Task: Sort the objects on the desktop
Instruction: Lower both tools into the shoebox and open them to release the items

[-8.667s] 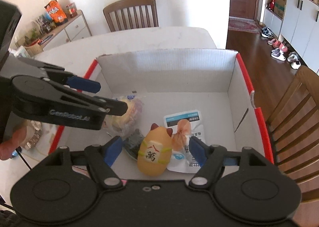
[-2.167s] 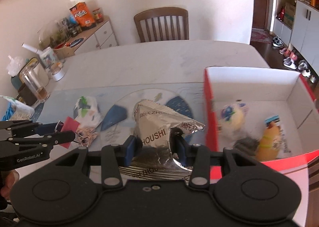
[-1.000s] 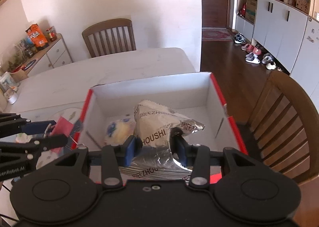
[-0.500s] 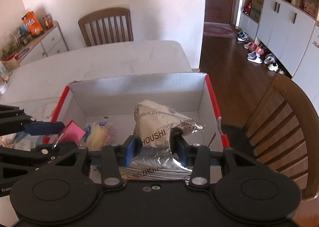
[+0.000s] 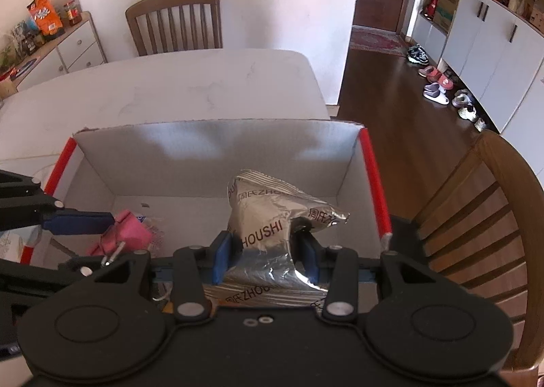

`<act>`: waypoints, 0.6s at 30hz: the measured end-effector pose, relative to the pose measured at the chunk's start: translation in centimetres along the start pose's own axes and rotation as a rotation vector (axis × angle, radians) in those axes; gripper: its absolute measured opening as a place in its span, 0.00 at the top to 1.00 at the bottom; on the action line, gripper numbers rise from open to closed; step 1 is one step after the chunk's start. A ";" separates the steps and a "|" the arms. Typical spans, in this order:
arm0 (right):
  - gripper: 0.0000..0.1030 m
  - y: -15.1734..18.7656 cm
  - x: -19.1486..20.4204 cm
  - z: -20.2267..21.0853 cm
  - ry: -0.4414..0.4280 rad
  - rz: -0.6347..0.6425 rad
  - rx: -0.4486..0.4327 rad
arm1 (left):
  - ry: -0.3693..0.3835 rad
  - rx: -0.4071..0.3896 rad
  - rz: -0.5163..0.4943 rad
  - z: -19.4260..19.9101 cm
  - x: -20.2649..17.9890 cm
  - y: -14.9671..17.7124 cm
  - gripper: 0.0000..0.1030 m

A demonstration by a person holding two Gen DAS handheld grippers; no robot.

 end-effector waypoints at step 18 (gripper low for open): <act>0.59 1.9 1.0 -3.5 -0.019 0.047 0.123 | 0.005 0.108 -0.045 -2.2 -1.3 1.4 0.70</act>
Point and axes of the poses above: each gripper's, at about its wrist camera, not at the fingertips, and z roughly against the way its jaws point, x to its left, y to its underside, the point moved 8 cm from there along -z, roughly the way its jaws point, and after that the axes turned 5 degrees about -y, right-handed, at the moved point
